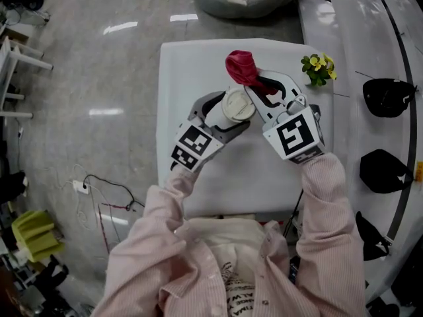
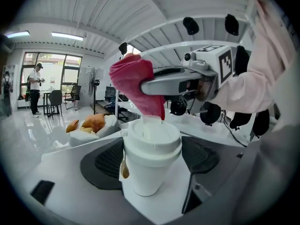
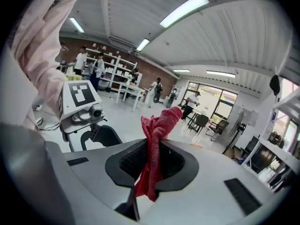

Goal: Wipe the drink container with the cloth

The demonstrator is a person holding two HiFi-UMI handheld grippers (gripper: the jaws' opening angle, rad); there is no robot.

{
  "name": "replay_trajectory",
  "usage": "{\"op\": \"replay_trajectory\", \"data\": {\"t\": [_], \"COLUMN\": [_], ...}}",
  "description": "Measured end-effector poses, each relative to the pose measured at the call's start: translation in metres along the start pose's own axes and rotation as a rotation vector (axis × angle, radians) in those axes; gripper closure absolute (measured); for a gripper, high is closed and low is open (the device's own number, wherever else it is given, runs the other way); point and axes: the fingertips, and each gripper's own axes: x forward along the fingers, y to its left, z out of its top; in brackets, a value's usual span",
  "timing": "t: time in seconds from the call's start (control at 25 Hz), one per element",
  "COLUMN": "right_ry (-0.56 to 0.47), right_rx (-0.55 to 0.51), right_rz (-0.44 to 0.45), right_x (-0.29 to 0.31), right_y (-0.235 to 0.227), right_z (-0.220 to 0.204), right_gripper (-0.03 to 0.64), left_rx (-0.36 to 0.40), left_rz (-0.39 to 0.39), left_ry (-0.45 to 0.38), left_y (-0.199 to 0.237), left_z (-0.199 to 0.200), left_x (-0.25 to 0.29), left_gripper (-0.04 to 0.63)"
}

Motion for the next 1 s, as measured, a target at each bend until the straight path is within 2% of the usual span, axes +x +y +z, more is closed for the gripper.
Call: {"op": "replay_trajectory", "data": {"t": [0.2, 0.4, 0.6, 1.0], "right_ry": [0.071, 0.138, 0.179, 0.216], "right_rx": [-0.168, -0.251, -0.239, -0.186], "right_rz": [0.1, 0.197, 0.247, 0.279], "right_x": [0.013, 0.019, 0.02, 0.02], "right_y": [0.022, 0.043, 0.053, 0.056], "right_z": [-0.005, -0.015, -0.023, -0.025], "right_gripper": [0.571, 0.571, 0.571, 0.571], "left_rx": [-0.007, -0.006, -0.007, -0.019], "left_rz": [-0.003, 0.0, 0.003, 0.001], "left_ry": [-0.005, -0.008, -0.013, -0.022], "left_y": [0.001, 0.0, 0.0, 0.0], "left_z": [0.0, 0.0, -0.001, -0.001], "left_x": [0.0, 0.0, 0.0, -0.001], "left_gripper": [0.206, 0.206, 0.206, 0.206]}}
